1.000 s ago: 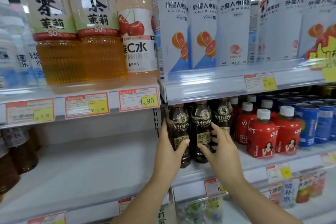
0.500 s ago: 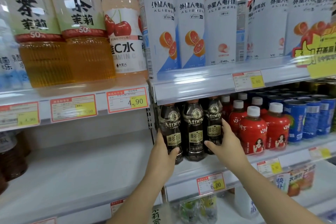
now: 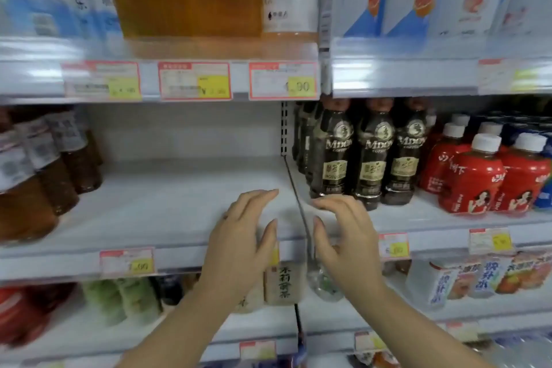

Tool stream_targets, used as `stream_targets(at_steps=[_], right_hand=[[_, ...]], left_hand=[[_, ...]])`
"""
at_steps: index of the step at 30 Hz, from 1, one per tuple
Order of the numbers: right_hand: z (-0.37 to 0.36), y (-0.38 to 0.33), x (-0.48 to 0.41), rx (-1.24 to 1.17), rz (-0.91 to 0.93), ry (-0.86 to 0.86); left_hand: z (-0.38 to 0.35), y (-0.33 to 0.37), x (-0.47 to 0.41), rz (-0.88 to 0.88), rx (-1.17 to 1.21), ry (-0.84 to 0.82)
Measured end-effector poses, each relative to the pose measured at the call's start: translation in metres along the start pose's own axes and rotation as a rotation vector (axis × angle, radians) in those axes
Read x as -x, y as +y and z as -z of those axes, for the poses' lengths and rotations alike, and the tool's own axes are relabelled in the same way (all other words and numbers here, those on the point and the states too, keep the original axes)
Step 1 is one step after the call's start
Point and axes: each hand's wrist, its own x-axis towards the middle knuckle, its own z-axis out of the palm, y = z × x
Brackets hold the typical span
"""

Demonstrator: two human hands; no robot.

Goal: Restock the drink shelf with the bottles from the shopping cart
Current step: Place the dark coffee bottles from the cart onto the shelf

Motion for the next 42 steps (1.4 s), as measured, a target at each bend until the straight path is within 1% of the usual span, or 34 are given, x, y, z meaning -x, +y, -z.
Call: stream_targets(at_steps=[3,5,6,9,11,14,17,19,21,23,29,32,36,38,40,42], right_hand=[[-0.054,-0.04,0.023,-0.13,0.079,-0.173],[-0.089,-0.068,0.04,-0.179,0.124,-0.279],[-0.108,-0.082,0.049,-0.213,0.154,-0.33],[-0.156,-0.123,0.078,-0.336,0.165,-0.502],[-0.201,-0.158,0.11,-0.437,0.166,-0.648],[-0.26,-0.204,0.166,-0.489,0.146,-0.886],[-0.313,-0.241,0.229,-0.459,0.145,-1.078],[-0.344,-0.261,0.268,-0.404,0.158,-1.216],[-0.37,-0.277,0.304,-0.324,0.144,-1.402],[-0.395,-0.288,0.337,-0.253,0.116,-1.57],[-0.468,-0.314,0.426,-0.09,0.09,-1.869],[-0.501,-0.322,0.467,-0.022,0.032,-1.962],[-0.524,-0.324,0.518,0.14,-0.002,-2.044],[-0.524,-0.324,0.538,0.24,0.019,-2.006],[-0.52,-0.323,0.549,0.318,0.054,-1.91],[-0.518,-0.323,0.552,0.327,0.088,-1.848]], left_hand=[[0.032,-0.044,0.057,0.032,-0.076,0.128],[0.055,-0.07,0.097,0.09,-0.136,0.206],[0.065,-0.084,0.118,0.132,-0.172,0.216],[0.092,-0.117,0.184,0.316,-0.228,0.215],[0.116,-0.144,0.245,0.509,-0.254,0.197],[0.147,-0.175,0.338,0.822,-0.302,0.186],[0.17,-0.193,0.426,1.136,-0.325,0.163],[0.18,-0.202,0.475,1.315,-0.324,0.138],[0.186,-0.213,0.519,1.459,-0.31,0.121],[0.187,-0.227,0.559,1.566,-0.292,0.118],[0.181,-0.276,0.649,1.78,-0.311,0.081],[0.173,-0.291,0.678,1.818,-0.246,0.149],[0.162,-0.297,0.694,1.782,-0.232,0.24],[0.159,-0.3,0.697,1.782,-0.239,0.277],[0.156,-0.301,0.7,1.784,-0.243,0.307],[0.155,-0.302,0.701,1.8,-0.237,0.313]])
